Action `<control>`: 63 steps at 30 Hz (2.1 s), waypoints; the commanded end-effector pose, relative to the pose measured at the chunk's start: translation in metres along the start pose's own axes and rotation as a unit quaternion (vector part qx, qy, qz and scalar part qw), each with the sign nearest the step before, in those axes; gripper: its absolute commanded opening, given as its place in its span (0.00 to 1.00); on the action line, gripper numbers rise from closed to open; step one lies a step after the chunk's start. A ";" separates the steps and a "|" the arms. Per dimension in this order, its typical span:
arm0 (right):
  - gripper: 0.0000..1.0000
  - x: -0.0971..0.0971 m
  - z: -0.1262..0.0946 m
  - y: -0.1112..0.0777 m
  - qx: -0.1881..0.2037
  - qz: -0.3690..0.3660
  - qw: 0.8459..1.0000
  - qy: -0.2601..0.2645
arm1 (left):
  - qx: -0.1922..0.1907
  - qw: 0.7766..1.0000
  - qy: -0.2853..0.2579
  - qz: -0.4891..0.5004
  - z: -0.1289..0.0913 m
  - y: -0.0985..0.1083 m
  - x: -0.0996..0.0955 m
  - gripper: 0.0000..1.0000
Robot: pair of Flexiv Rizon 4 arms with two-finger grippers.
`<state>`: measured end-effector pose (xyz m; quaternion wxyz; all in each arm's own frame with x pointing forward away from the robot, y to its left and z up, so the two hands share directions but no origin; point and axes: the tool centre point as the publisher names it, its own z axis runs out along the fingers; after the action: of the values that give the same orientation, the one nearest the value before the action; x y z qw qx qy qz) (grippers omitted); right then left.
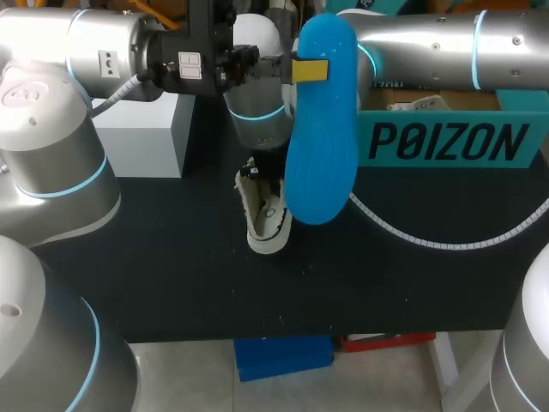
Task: Take the shoe out of the shoebox, open the shoe tongue, remove and reinsert the insole, then place the shoe into the shoebox
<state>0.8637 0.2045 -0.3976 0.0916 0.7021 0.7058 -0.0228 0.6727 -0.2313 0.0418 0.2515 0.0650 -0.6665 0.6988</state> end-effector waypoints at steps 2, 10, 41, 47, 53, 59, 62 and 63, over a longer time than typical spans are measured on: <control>1.00 -0.010 0.002 -0.007 -0.006 0.003 1.000 0.006 | 0.000 1.000 -0.002 0.000 0.001 0.001 0.001 0.00; 1.00 -0.028 -0.017 -0.012 -0.011 0.008 0.999 0.050 | 0.000 1.000 -0.002 0.000 0.001 0.001 0.001 0.00; 1.00 -0.034 -0.088 -0.012 -0.056 -0.042 0.906 0.418 | 0.000 1.000 -0.002 0.000 0.001 0.001 0.001 0.00; 1.00 -0.042 -0.105 -0.013 -0.074 -0.020 0.873 0.482 | 0.000 1.000 -0.002 0.000 0.001 0.001 0.001 0.00; 1.00 -0.038 -0.116 -0.007 -0.077 -0.005 0.841 0.536 | 0.000 1.000 -0.002 0.000 0.001 0.001 0.001 0.00; 1.00 -0.035 -0.125 -0.005 -0.064 0.027 0.816 0.573 | 0.000 1.000 -0.002 0.000 0.001 0.001 0.001 0.00; 1.00 -0.036 -0.129 -0.003 -0.062 0.039 0.801 0.595 | 0.000 1.000 -0.002 0.000 0.001 0.001 0.001 0.00; 1.00 -0.036 -0.130 -0.003 -0.062 0.043 0.795 0.602 | 0.000 1.000 -0.002 0.000 0.001 0.001 0.001 0.00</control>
<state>0.8502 0.1918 -0.2610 -0.2530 0.6335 0.6158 0.3942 0.6727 -0.2313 0.0418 0.2514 0.0651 -0.6665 0.6988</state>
